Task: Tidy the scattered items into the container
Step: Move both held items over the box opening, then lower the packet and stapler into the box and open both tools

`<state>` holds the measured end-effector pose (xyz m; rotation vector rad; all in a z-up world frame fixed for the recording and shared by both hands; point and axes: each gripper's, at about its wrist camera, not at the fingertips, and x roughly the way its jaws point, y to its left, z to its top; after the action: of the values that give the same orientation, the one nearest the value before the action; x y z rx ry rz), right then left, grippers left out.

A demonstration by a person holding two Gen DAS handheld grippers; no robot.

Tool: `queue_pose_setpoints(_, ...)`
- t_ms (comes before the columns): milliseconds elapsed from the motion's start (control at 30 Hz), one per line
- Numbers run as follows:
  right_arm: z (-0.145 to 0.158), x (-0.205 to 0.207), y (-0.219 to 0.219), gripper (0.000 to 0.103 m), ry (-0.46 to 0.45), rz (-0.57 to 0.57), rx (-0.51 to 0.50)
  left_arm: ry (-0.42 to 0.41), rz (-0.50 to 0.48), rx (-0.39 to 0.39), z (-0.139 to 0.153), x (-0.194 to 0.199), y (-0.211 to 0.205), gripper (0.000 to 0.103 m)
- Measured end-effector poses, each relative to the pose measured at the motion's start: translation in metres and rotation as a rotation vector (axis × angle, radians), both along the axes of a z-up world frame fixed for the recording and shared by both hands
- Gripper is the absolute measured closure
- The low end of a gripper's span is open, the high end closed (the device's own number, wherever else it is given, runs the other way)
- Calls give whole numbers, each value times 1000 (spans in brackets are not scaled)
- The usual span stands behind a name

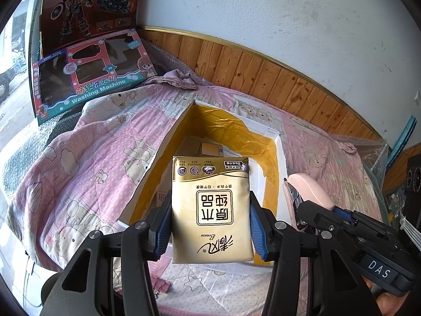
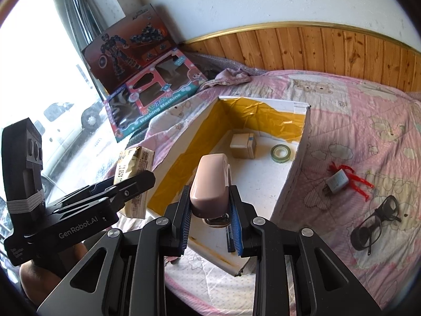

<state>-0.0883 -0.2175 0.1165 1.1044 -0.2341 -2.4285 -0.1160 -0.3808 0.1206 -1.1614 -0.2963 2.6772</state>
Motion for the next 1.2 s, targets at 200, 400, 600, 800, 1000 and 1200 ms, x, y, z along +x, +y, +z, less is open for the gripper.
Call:
queue_pose_setpoints(200, -7, -20, -5, 75, -15, 5, 24, -29, -8, 48, -8, -20, -1, 51)
queue_pose_setpoints(400, -18, -39, -10, 75, -28, 10, 64, -57, -27, 50, -18, -41, 7, 51)
queue_pose_setpoints(600, -32, -60, -14, 75, -46, 17, 110, -80, -36, 54, -28, -64, 14, 51)
queue_pose_setpoints(800, -45, -79, -22, 75, -56, 47, 155, -130, -27, 77, -40, -86, 17, 51)
queue_pose_setpoints(1000, -59, -94, -30, 75, -69, 72, 196, -187, -11, 82, -52, -108, 18, 51)
queue_pose_setpoints(1200, -69, -111, -37, 75, -88, 86, 238, -249, -6, 72, -67, -128, 22, 51)
